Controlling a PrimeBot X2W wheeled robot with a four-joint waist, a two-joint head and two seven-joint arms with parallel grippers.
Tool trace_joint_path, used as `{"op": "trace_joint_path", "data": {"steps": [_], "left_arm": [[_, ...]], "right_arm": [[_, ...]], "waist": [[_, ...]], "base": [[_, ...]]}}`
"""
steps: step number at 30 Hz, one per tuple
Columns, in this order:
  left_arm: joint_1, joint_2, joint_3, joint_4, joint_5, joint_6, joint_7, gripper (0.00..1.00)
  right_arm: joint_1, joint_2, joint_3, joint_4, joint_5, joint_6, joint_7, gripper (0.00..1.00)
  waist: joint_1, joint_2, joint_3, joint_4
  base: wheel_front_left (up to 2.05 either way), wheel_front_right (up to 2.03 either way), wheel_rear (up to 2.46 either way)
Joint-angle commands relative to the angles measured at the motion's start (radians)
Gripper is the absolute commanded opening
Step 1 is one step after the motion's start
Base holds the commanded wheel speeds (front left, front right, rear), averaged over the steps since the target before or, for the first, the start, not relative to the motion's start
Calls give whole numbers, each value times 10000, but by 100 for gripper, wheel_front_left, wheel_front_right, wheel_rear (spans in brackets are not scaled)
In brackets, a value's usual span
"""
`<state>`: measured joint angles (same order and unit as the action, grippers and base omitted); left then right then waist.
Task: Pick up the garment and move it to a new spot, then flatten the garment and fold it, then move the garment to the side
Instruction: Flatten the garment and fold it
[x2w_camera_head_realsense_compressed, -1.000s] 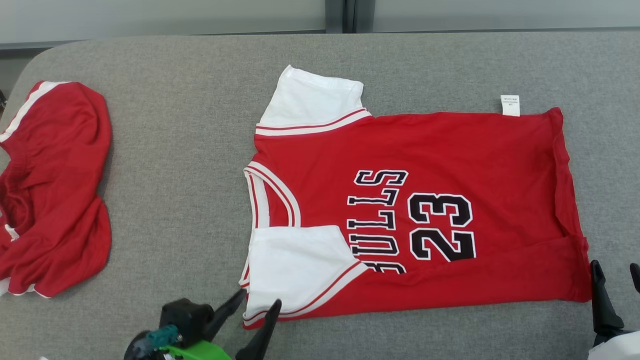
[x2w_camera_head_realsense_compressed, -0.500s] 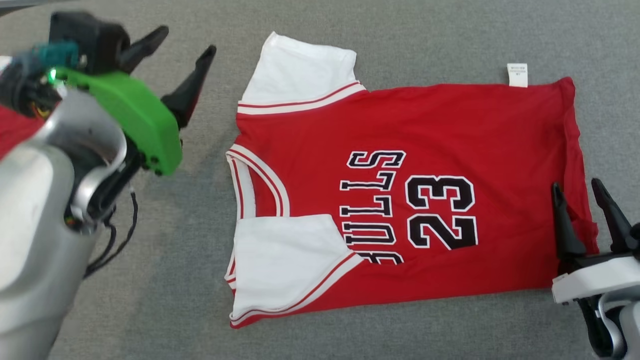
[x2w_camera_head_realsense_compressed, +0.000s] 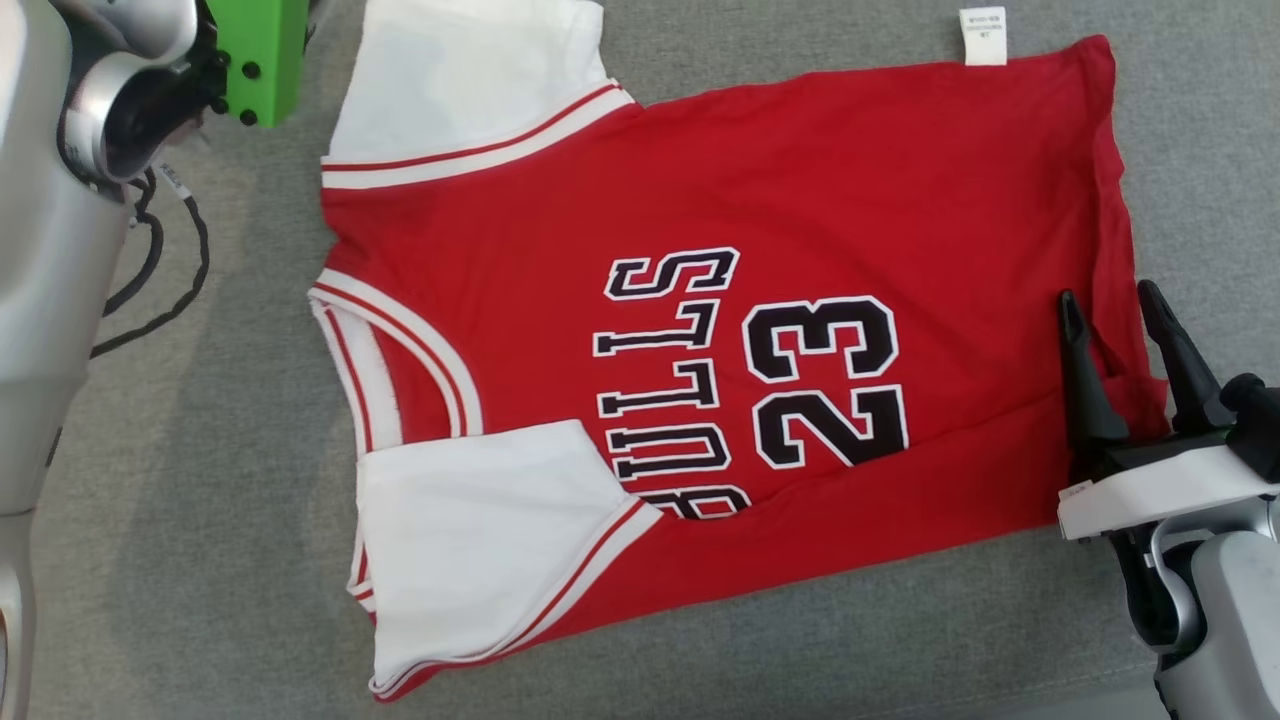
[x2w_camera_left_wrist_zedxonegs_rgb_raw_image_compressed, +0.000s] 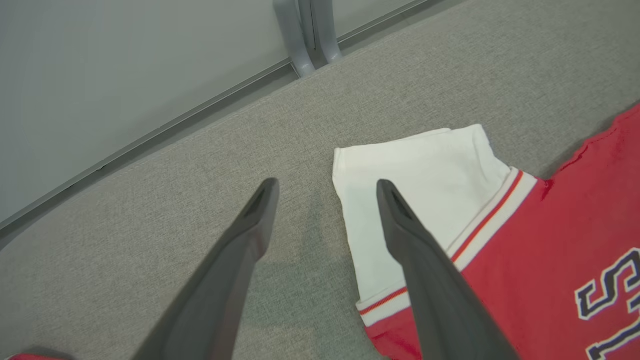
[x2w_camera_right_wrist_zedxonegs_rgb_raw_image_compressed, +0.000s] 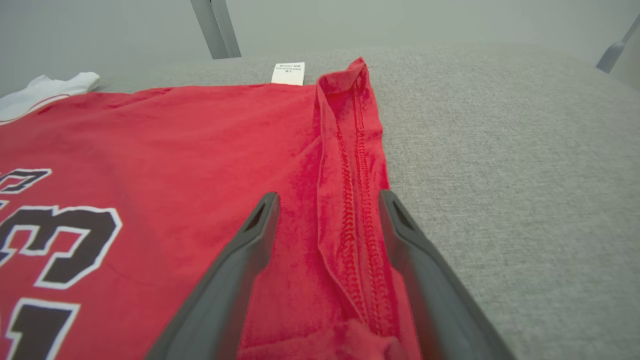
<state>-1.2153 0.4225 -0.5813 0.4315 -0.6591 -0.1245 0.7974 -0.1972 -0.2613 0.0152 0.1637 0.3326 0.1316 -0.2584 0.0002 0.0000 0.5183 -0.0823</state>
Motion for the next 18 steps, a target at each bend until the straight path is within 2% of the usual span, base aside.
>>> {"op": "trace_joint_path", "data": {"steps": [1,9,18], "left_arm": [[-214,30,-62,253,88,-52,-73,100],[-935,355,-462,1446,107,-64,-129,100],[-1250,765,-1223,2119,357,-68,-384,100]], "right_arm": [[-187,73,21,35,31,-18,-64,100],[-563,289,145,99,6,-18,-70,100],[-418,475,-44,-91,-101,-18,-71,100]], "waist": [[-2,0,614,-658],[-2,0,991,-1311],[-2,0,1112,-1534]], "base": [[0,0,0],[0,0,0],[0,0,0]]}}
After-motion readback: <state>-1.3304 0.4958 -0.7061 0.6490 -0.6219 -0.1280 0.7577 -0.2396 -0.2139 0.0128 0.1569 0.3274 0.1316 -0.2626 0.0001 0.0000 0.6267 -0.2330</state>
